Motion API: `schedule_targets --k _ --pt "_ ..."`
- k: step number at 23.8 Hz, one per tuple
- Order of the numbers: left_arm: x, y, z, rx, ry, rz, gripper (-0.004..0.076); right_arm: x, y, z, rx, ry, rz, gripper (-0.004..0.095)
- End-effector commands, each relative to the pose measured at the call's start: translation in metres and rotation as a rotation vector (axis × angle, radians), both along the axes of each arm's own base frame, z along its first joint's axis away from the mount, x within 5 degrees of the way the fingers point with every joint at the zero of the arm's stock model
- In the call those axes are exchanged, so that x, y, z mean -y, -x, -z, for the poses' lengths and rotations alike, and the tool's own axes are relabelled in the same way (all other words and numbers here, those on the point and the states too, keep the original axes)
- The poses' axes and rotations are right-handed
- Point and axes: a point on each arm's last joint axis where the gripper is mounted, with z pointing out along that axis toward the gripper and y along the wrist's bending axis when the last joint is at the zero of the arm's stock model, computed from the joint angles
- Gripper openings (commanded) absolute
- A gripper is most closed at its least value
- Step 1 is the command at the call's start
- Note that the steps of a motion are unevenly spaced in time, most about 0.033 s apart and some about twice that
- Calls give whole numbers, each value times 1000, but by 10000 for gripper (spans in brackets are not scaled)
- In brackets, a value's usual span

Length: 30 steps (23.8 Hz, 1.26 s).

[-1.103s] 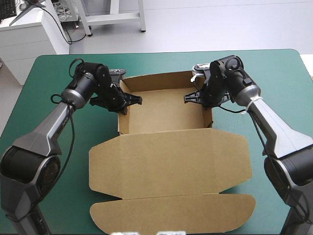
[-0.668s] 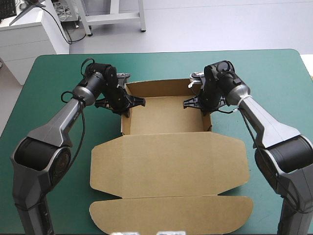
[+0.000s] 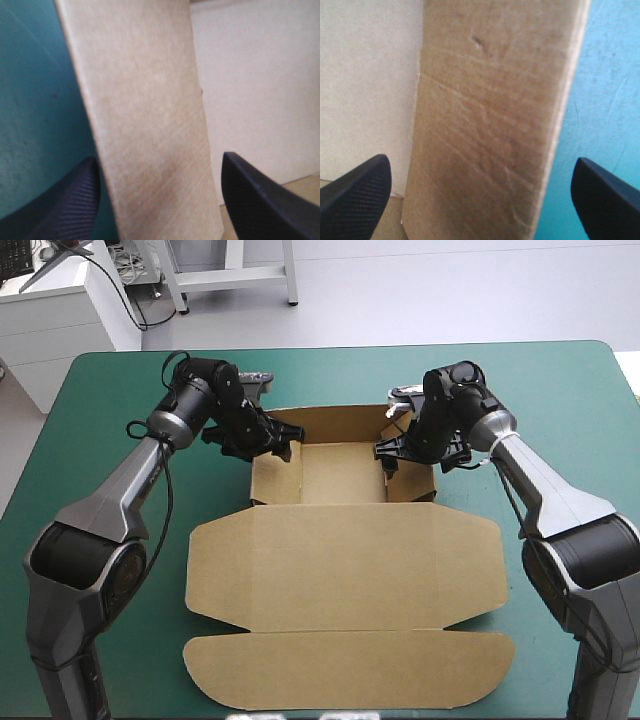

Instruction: Fold the box

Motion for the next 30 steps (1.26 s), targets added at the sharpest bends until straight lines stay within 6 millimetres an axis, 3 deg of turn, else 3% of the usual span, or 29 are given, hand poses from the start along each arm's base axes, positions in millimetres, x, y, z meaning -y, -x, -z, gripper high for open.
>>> schedule_targets --k 1,4,6,9,13,17,20,25,26,27,30 --pt "-5 11 -65 153 38 1 495 5 5 -49 134 -33 -2 903" --pt "-9 15 -102 274 53 -4 448 7 11 -92 258 -82 -2 903" --pt "-14 23 -124 348 51 -9 332 11 24 -116 317 -102 -2 903" --pt "-24 45 -156 442 49 33 -5 21 53 -143 375 -113 -8 903" --pt "-36 84 -186 510 79 50 -8 36 83 -145 374 -62 -11 901" --pt "-52 124 -197 524 79 52 -8 42 102 -136 339 -46 -20 901" --pt "-65 157 -198 534 67 74 -8 42 102 -135 345 -48 -20 901" --pt "-85 209 -189 576 79 71 -8 38 88 -125 352 -54 -13 901" --pt "-93 230 -184 592 83 68 -8 35 80 -118 338 -53 -5 901" --pt "-97 239 -180 606 77 81 -8 33 74 -112 323 -48 -6 901" --pt "-112 279 -149 633 71 105 -8 23 46 -91 304 -47 6 901"
